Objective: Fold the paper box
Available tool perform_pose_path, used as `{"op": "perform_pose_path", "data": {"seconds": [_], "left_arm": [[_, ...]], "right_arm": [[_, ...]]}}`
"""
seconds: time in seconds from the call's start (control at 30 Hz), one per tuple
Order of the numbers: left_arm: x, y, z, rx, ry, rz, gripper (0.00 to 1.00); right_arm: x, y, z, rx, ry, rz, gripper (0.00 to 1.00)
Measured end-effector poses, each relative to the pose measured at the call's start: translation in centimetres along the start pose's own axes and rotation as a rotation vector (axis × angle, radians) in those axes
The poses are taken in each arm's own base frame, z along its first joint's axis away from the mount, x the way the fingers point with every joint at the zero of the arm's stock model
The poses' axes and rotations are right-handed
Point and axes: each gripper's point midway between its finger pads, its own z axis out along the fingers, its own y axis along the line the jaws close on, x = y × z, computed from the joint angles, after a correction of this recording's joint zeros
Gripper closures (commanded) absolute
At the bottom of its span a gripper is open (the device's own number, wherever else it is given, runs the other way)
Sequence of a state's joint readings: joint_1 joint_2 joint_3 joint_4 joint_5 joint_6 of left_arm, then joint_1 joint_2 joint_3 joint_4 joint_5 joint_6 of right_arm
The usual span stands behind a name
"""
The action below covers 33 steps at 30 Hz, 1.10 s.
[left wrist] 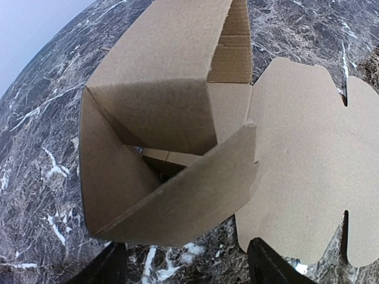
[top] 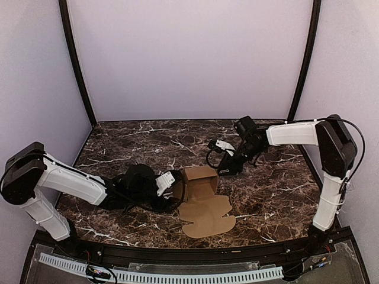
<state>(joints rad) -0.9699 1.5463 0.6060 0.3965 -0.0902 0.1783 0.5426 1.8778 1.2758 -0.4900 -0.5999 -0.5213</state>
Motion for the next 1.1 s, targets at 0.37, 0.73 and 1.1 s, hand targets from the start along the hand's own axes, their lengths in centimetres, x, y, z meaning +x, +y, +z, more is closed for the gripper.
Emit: {"op": "perform_pose_path", "data": {"seconds": [0.37,0.73,1.1], "left_arm": [[-0.7,-1.8,1.9,0.105,-0.046,-0.009,0.52],[-1.9,-0.5,2.1,0.039,-0.096,-0.055,0.57],[-1.5,1.3,4.1,-0.131,-0.111,-0.084,0.58]], "right_arm": [[0.0,2.9,1.2,-0.126,-0.02,-0.02,0.62],[0.5,5.7,1.7,-0.227,-0.025,-0.031,0.62],[0.2,7.1,1.8,-0.283,-0.038,-0.033,0.62]]}}
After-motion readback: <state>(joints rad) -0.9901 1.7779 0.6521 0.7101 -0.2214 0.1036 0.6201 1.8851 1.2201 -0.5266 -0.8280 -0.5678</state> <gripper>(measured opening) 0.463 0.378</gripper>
